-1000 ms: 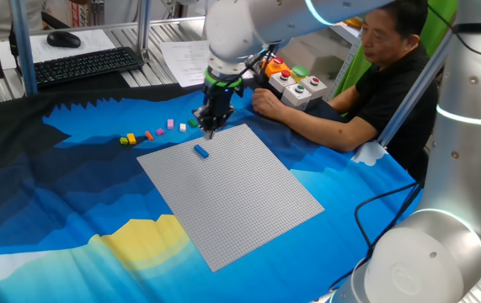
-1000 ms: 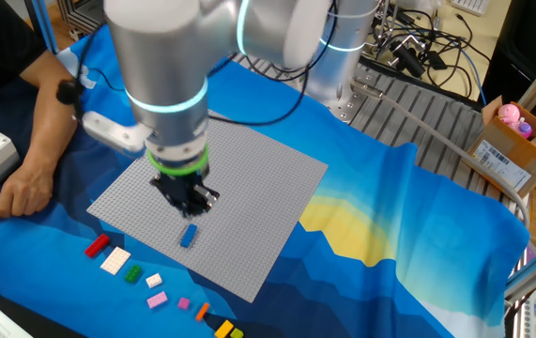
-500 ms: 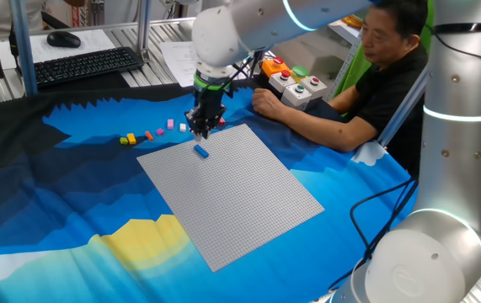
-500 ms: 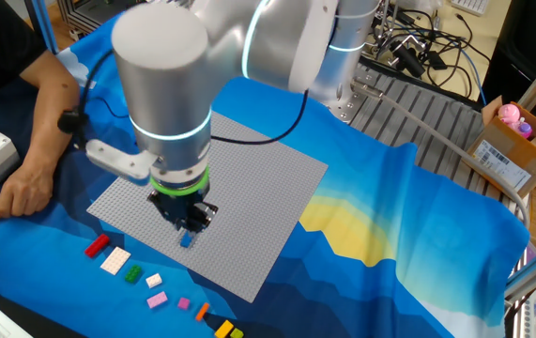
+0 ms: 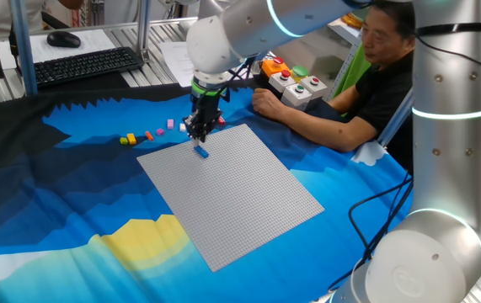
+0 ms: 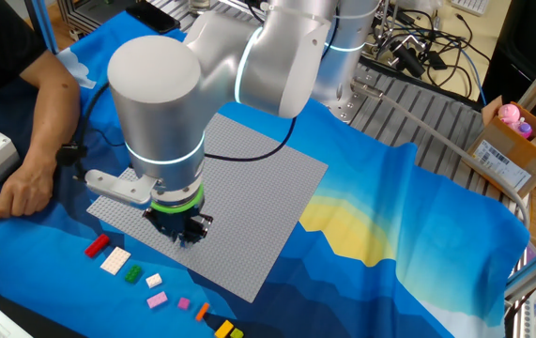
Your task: Stack small Lego blocks one on top of the other
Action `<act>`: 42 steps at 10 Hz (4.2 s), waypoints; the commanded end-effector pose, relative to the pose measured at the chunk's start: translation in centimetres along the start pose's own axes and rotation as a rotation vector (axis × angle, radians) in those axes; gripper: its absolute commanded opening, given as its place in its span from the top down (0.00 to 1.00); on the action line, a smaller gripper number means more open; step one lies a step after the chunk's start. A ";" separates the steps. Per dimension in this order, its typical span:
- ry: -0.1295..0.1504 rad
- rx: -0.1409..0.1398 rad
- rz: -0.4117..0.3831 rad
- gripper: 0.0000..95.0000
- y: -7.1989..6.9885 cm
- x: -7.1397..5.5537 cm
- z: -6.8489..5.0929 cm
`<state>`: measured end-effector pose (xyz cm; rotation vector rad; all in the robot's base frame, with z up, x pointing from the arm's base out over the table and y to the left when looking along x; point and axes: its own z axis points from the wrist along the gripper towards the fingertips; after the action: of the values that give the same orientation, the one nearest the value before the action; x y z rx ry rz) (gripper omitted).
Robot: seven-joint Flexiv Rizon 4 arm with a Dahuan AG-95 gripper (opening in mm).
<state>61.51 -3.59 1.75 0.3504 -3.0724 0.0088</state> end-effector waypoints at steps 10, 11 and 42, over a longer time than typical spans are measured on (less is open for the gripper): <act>0.003 0.003 0.009 0.80 0.4 1.4 0.8; 0.002 0.002 0.009 0.80 0.4 1.5 0.9; 0.009 -0.027 0.183 1.00 2.0 1.7 1.0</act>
<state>59.32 -2.06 0.73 0.0671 -3.0839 -0.0226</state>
